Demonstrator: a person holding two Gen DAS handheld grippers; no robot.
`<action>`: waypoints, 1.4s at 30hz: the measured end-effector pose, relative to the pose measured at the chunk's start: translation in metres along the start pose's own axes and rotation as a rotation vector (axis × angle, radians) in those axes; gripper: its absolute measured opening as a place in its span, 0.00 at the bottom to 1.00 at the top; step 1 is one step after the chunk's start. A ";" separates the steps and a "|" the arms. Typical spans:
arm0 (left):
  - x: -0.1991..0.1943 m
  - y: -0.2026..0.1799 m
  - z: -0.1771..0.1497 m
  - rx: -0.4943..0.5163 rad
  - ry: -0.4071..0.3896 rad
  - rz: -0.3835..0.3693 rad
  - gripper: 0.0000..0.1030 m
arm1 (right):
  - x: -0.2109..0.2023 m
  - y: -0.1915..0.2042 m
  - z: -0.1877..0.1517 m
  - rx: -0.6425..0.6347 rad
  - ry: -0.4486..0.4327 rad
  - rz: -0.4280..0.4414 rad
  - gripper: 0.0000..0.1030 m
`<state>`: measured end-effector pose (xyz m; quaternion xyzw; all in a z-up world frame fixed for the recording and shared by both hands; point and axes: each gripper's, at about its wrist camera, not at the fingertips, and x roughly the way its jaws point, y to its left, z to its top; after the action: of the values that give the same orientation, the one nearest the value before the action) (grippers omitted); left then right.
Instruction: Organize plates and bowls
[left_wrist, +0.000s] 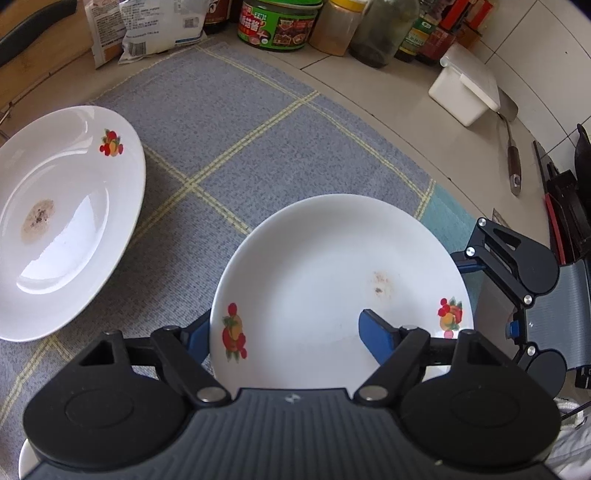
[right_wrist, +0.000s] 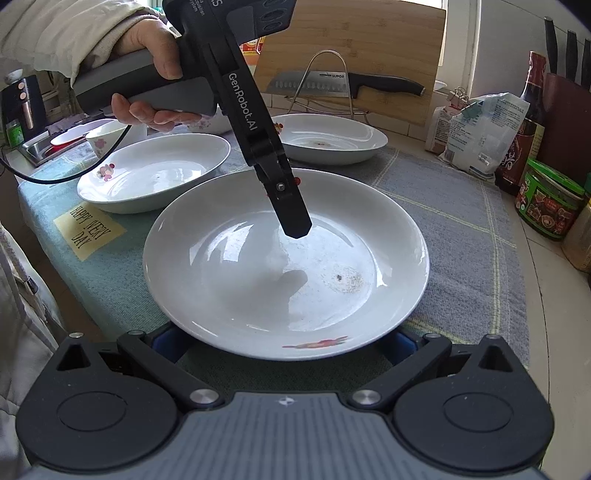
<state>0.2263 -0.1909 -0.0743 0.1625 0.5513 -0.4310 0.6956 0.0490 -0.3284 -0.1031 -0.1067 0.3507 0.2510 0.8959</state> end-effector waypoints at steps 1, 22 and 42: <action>0.000 0.001 0.000 0.000 0.003 -0.004 0.77 | 0.000 0.000 0.000 0.000 0.002 0.000 1.00; -0.009 -0.004 0.003 -0.002 -0.018 -0.009 0.77 | -0.002 0.001 0.010 0.009 0.042 -0.005 1.00; -0.013 -0.010 0.055 0.013 -0.084 -0.002 0.77 | -0.013 -0.044 0.033 -0.011 0.044 -0.044 1.00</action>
<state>0.2533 -0.2299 -0.0417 0.1483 0.5189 -0.4417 0.7167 0.0824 -0.3588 -0.0696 -0.1249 0.3667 0.2309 0.8925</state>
